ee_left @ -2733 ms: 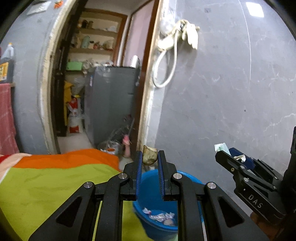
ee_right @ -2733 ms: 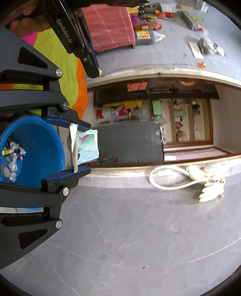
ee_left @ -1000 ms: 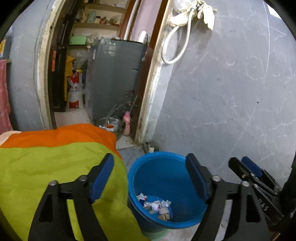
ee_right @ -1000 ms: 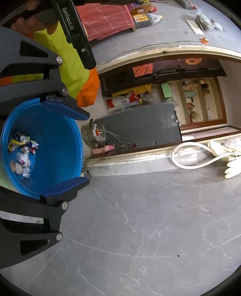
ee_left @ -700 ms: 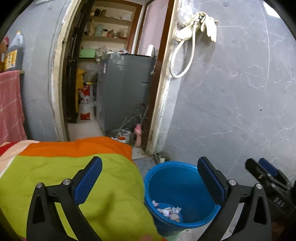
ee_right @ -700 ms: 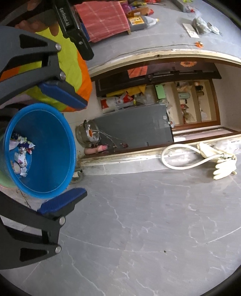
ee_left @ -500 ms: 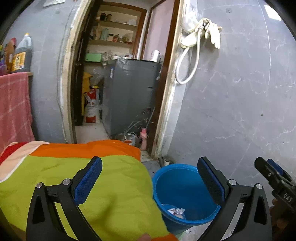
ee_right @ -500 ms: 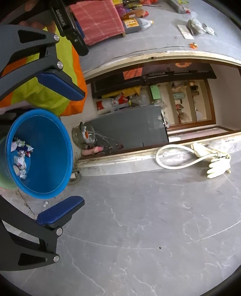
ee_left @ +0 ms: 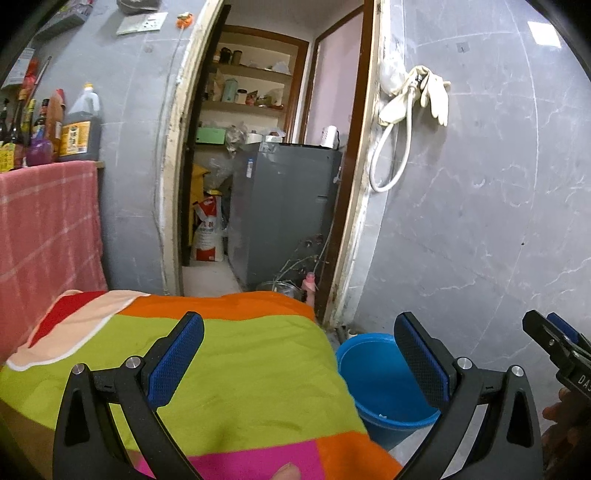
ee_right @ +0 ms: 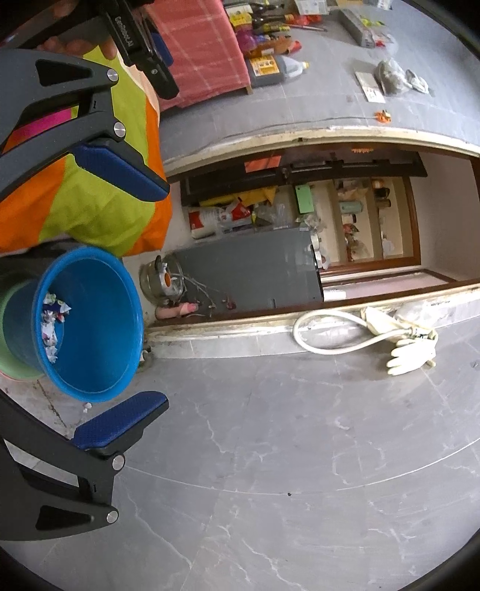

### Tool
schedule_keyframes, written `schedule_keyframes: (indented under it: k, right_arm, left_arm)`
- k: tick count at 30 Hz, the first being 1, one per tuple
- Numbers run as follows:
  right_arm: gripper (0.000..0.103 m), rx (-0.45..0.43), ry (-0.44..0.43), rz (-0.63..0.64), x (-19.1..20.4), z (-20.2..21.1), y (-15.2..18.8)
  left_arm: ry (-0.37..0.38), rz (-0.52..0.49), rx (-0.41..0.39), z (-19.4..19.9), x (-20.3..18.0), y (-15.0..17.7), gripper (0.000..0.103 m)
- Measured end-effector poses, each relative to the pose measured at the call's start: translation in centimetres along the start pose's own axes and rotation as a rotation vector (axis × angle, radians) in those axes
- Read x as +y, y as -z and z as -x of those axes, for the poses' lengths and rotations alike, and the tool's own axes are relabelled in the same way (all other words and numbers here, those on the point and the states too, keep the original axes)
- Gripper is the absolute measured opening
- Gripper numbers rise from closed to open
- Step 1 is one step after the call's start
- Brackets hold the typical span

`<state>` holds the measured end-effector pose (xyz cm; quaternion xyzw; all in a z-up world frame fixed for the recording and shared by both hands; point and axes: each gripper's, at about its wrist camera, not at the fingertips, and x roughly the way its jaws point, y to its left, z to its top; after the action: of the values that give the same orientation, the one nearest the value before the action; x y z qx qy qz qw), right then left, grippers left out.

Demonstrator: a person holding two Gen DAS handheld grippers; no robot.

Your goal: Collect trash

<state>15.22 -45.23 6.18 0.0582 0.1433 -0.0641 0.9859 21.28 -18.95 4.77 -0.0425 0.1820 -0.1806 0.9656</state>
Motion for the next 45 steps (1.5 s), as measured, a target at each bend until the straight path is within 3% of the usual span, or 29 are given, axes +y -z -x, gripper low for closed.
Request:
schedule_keyframes:
  k: [19,45]
  right_arm:
    - [0.103,-0.011,0.002,0.077,5.7,6.4,1.3]
    - [0.103,-0.029,-0.015,0.074,9.4,10.6,5.3]
  left_arm:
    - [-0.07,0.006,-0.039,8.1,4.1,2.0,0.101]
    - [-0.22,0.007,-0.066,15.3,8.0,7.2,0.101]
